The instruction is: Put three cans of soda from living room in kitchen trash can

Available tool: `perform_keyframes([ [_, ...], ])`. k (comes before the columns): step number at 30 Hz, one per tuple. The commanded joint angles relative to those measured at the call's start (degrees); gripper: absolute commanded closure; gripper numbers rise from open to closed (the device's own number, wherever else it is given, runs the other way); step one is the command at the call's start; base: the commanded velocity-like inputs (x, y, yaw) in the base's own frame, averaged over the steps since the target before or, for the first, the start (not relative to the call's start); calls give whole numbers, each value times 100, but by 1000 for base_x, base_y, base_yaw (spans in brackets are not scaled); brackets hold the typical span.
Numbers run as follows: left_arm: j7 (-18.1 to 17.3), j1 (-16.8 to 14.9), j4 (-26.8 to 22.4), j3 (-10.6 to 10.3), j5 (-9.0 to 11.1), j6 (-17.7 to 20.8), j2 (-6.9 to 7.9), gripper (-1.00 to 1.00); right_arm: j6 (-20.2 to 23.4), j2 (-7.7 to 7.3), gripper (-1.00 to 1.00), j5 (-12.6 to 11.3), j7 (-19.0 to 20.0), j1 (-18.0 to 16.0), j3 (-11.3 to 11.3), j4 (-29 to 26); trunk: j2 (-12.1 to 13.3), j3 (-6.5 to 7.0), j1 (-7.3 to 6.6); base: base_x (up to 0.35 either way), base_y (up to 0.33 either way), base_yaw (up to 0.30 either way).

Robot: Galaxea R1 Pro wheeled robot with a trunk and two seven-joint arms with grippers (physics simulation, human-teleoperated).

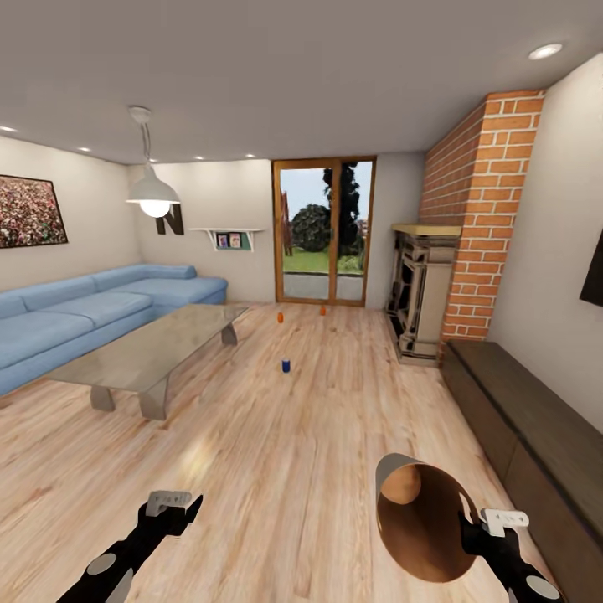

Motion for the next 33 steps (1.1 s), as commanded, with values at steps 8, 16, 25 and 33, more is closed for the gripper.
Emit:
perform_keyframes([
  [8, 0, 0, 1, 0, 0, 1, 0, -100, -1, 8, 100, 11, -3, -3, 3, 15, 0, 2, 0, 322, 114, -20],
  [16, 0, 0, 1, 0, 0, 0, 0, -100, -1, 2, 100, 18, -3, -4, 4, 18, 0, 2, 0, 322, 118, -1],
  [25, 0, 0, 1, -2, 0, 1, 0, -100, -1, -1, 100, 10, -3, -5, 4, 19, 0, 2, 0, 322, 119, 0],
  [33, 0, 0, 1, -6, 0, -4, 0, -100, -1, 0, 100, 10, -3, -5, 4, 19, 0, 2, 0, 322, 81, -40],
])
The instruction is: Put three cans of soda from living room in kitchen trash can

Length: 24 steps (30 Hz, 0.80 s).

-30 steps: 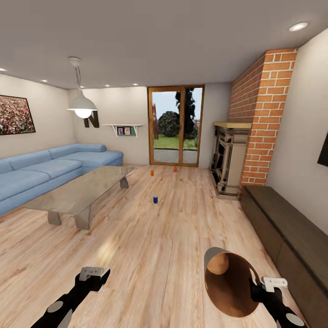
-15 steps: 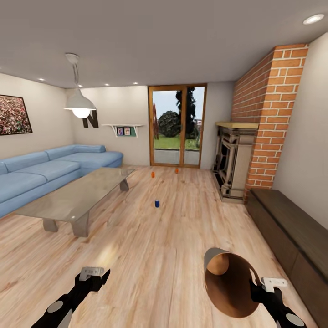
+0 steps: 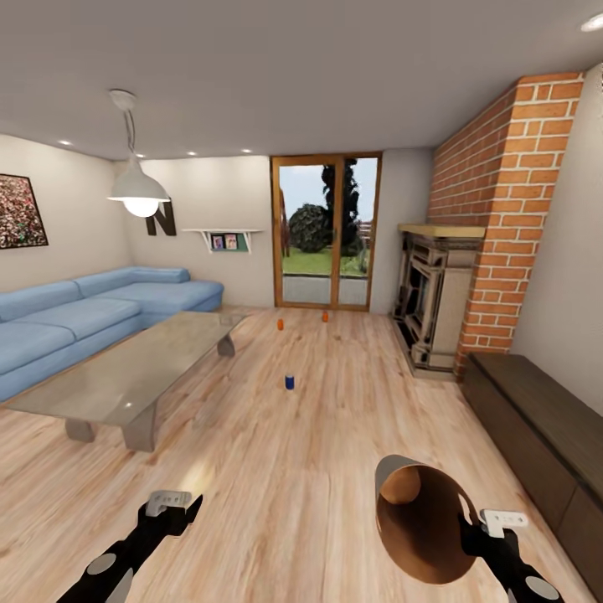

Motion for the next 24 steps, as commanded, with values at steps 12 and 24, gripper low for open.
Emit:
perform_keyframes([
  [12, 0, 0, 0, 0, 0, 3, 0, -100, 0, 0, 100, -29, -2, -1, -8, -12, 0, 34, 0, 323, 5, -173],
  [24, 0, 0, 0, 5, 0, -2, 0, -100, 0, 5, 100, -27, -2, -1, 0, -12, 0, 47, 0, 323, 0, -110],
])
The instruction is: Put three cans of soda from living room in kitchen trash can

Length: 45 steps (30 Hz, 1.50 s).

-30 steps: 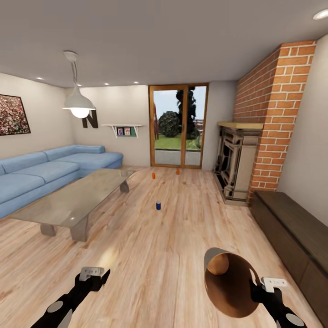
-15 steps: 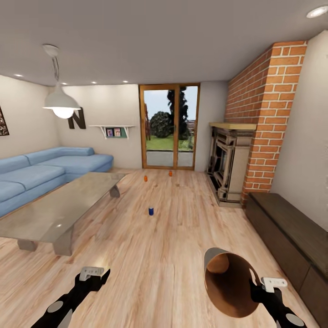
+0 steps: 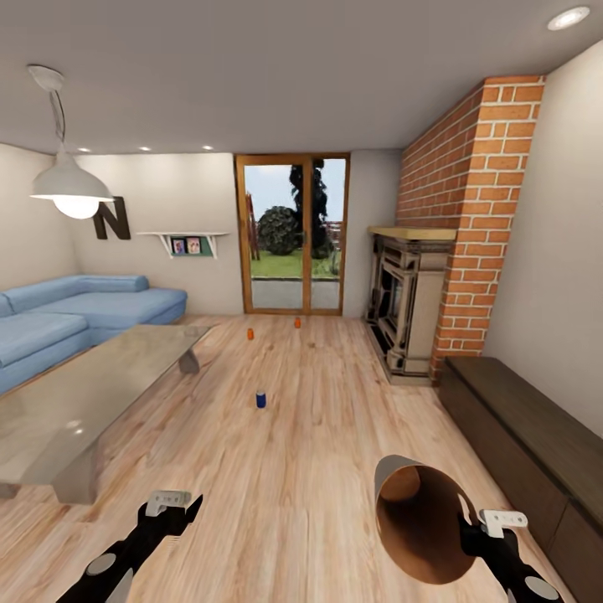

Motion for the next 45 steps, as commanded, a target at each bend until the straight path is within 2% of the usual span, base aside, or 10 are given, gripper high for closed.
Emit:
perform_keyframes([
  [1, 0, 0, 0, 0, 0, 1, 0, -100, -1, 1, 100, -26, -3, -3, -6, -12, 0, 1, 0, 323, 0, -27],
  [45, 0, 0, 0, 0, 0, -1, 0, -100, -1, 4, 100, -12, -3, -4, 2, -4, 0, 1, 0, 324, 0, -1],
])
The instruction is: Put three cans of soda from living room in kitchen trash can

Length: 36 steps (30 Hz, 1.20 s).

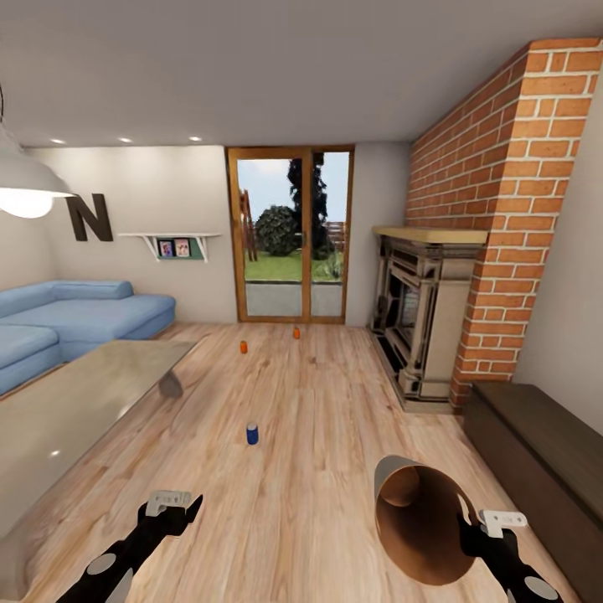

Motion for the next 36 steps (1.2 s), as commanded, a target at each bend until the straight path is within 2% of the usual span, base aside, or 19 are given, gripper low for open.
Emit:
perform_keyframes([
  [1, 0, 0, 0, 0, 0, 0, 0, -100, -1, 0, 100, -27, -3, -3, -6, -12, 0, 1, 0, 324, 0, 0],
  [36, 0, 0, 0, 0, 0, 0, 0, -100, -1, 9, 100, -26, -3, -2, -6, -11, 0, 1, 0, 324, 0, 0],
])
